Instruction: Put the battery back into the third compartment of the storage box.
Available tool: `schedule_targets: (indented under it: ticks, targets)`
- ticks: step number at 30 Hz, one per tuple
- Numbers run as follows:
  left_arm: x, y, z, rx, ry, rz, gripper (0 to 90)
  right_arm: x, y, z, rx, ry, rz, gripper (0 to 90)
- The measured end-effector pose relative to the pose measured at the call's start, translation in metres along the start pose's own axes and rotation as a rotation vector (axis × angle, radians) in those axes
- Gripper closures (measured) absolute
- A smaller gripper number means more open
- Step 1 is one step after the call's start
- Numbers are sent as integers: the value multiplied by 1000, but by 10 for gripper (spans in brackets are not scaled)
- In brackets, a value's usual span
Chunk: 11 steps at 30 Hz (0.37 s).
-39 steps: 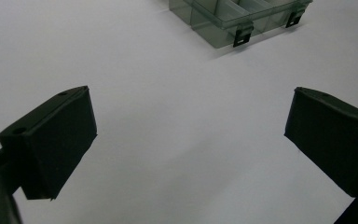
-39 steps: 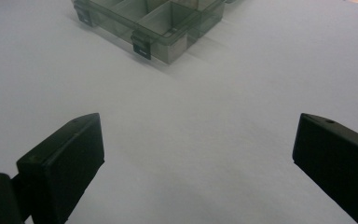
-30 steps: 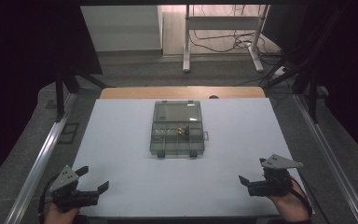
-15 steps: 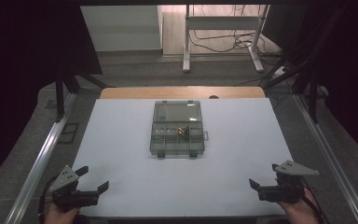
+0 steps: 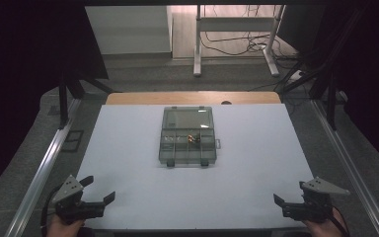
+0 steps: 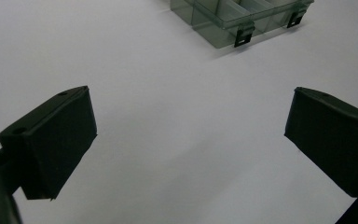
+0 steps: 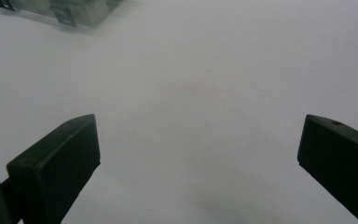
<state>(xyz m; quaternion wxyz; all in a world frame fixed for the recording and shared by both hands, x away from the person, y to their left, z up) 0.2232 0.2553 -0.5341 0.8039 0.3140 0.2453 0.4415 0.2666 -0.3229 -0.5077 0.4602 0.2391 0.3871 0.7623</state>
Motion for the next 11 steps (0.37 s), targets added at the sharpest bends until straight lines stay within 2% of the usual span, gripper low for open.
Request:
schedule_targets:
  ticks: [5,11]
  targets:
    - [0,0,0,1,-2,2,24,-4,1,-4,4,-30,-12,0]
    - [-1,-1,1,6,-6,3,24,-5,-1,-4,16,-34,-12,0]
Point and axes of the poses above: each handheld gripper's, and its own axes: y roughly backward along the jaws, z roughly out of its top, x roughly to its left, the point moved 6 cm from there along -y, roughly forward along the jaws, and after that the axes turned 14 degrees about x, right-handed, at the moved point
